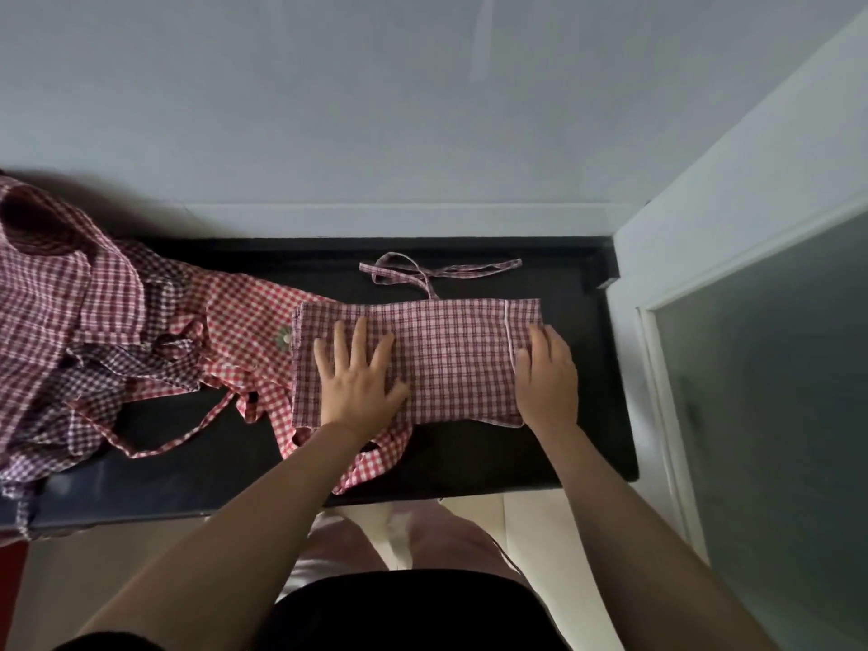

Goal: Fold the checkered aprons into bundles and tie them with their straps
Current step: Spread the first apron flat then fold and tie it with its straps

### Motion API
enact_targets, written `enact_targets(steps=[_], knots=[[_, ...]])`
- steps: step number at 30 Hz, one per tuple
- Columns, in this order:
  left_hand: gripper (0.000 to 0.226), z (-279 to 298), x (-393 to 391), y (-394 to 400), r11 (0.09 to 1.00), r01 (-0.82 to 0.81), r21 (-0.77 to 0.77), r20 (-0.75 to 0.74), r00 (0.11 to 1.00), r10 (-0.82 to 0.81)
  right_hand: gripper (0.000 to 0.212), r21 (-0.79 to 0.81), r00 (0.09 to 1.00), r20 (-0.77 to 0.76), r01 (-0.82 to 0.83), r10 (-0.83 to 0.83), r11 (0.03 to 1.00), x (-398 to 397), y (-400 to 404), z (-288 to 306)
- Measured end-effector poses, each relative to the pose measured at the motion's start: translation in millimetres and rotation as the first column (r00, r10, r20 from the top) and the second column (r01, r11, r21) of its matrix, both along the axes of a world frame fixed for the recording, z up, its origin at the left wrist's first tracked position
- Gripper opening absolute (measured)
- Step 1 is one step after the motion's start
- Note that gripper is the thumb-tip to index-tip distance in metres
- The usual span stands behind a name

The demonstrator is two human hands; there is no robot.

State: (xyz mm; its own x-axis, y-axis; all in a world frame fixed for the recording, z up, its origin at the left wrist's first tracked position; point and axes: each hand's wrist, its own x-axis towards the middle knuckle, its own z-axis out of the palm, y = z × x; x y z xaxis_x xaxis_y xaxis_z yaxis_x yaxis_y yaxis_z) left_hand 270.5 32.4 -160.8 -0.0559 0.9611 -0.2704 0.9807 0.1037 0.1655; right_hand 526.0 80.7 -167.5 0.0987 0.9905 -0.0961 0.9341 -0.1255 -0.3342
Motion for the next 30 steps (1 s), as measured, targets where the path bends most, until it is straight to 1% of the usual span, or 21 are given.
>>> enact_targets(steps=[1, 2, 3, 4, 5, 6, 8, 9, 10, 11, 12, 13, 15, 16, 17, 19, 21, 23, 25, 26, 30], knots=[[0.066, 5.9, 7.7, 1.6, 0.998, 0.023, 0.059, 0.031, 0.999, -0.025, 0.035, 0.031, 0.993, -0.064, 0.098, -0.096, 0.995, 1.2, 0.2, 8.3], [0.059, 11.8, 18.8, 2.2, 0.988, 0.092, 0.121, 0.066, 0.993, -0.100, 0.024, 0.015, 0.970, -0.134, 0.208, -0.205, 0.978, 4.8, -2.6, 17.5], [0.054, 16.6, 31.4, 3.1, 0.969, 0.189, 0.160, 0.093, 0.974, -0.206, 0.016, -0.059, 0.929, -0.199, 0.305, -0.311, 0.951, 8.6, -4.8, 24.0], [0.051, 22.3, 46.0, 4.5, 0.941, 0.299, 0.160, 0.109, 0.942, -0.318, 0.016, -0.156, 0.882, -0.242, 0.375, -0.404, 0.914, 14.4, -7.9, 28.6], [0.050, 28.8, 60.0, 6.8, 0.910, 0.393, 0.129, 0.115, 0.906, -0.407, 0.019, -0.267, 0.841, -0.249, 0.417, -0.480, 0.869, 19.2, -10.6, 32.6], [0.051, 34.3, 72.5, 9.9, 0.889, 0.450, 0.079, 0.113, 0.882, -0.457, 0.023, -0.389, 0.808, -0.234, 0.432, -0.540, 0.814, 22.9, -12.5, 36.7], [0.054, 42.8, 92.5, 18.5, 0.874, 0.486, -0.016, 0.074, 0.872, -0.483, 0.034, -0.643, 0.775, -0.158, 0.390, -0.612, 0.659, 29.9, -16.0, 48.6], [0.054, 46.1, 99.4, 22.0, 0.872, 0.487, -0.051, 0.053, 0.873, -0.485, 0.041, -0.760, 0.778, -0.129, 0.320, -0.614, 0.566, 33.0, -17.7, 54.8], [0.051, 48.6, 105.0, 25.5, 0.871, 0.486, -0.076, 0.043, 0.874, -0.484, 0.046, -0.852, 0.791, -0.134, 0.215, -0.597, 0.477, 34.6, -19.5, 59.8], [0.047, 51.7, 110.1, 28.5, 0.868, 0.488, -0.092, 0.049, 0.873, -0.485, 0.046, -0.908, 0.800, -0.171, 0.099, -0.575, 0.407, 35.6, -22.9, 63.9], [0.040, 54.7, 112.9, 31.8, 0.869, 0.485, -0.100, 0.070, 0.874, -0.480, 0.044, -0.929, 0.798, -0.222, 0.001, -0.560, 0.369, 34.0, -27.2, 66.1], [0.033, 57.7, 114.4, 35.0, 0.873, 0.478, -0.095, 0.100, 0.877, -0.469, 0.042, -0.926, 0.776, -0.275, -0.054, -0.568, 0.374, 30.8, -31.5, 65.1], [0.025, 63.3, 115.3, 39.2, 0.889, 0.455, -0.048, 0.151, 0.883, -0.444, 0.035, -0.883, 0.666, -0.369, -0.035, -0.648, 0.468, 21.2, -39.9, 58.4], [0.024, 64.8, 113.7, 39.4, 0.900, 0.436, -0.017, 0.169, 0.888, -0.427, 0.030, -0.861, 0.588, -0.406, 0.011, -0.699, 0.509, 14.5, -42.4, 54.3], [0.022, 66.2, 112.3, 38.6, 0.906, 0.424, 0.020, 0.175, 0.890, -0.420, 0.027, -0.846, 0.501, -0.435, 0.058, -0.748, 0.530, 8.4, -44.4, 51.7], [0.018, 66.0, 108.7, 34.5, 0.900, 0.422, 0.110, 0.151, 0.888, -0.435, 0.025, -0.838, 0.319, -0.480, 0.110, -0.817, 0.535, -2.6, -47.3, 50.3], [0.012, 61.8, 105.6, 29.1, 0.895, 0.407, 0.182, 0.155, 0.887, -0.435, 0.021, -0.826, 0.183, -0.527, 0.123, -0.830, 0.551, -10.7, -47.6, 53.9], [0.009, 58.4, 104.3, 25.0, 0.893, 0.394, 0.218, 0.186, 0.881, -0.434, 0.012, -0.807, 0.079, -0.572, 0.124, -0.816, 0.578, -15.1, -45.1, 60.9], [0.011, 56.0, 103.3, 22.0, 0.893, 0.400, 0.205, 0.210, 0.873, -0.440, 0.010, -0.807, -0.008, -0.581, 0.130, -0.814, 0.575, -17.3, -41.3, 63.8], [0.013, 55.2, 103.0, 21.0, 0.892, 0.406, 0.196, 0.223, 0.868, -0.444, 0.011, -0.816, -0.035, -0.570, 0.136, -0.821, 0.561, -18.4, -40.1, 63.6], [0.017, 52.6, 103.1, 18.4, 0.875, 0.455, 0.167, 0.227, 0.846, -0.483, 0.009, -0.866, -0.118, -0.487, 0.195, -0.865, 0.460, -20.6, -42.0, 54.7]])
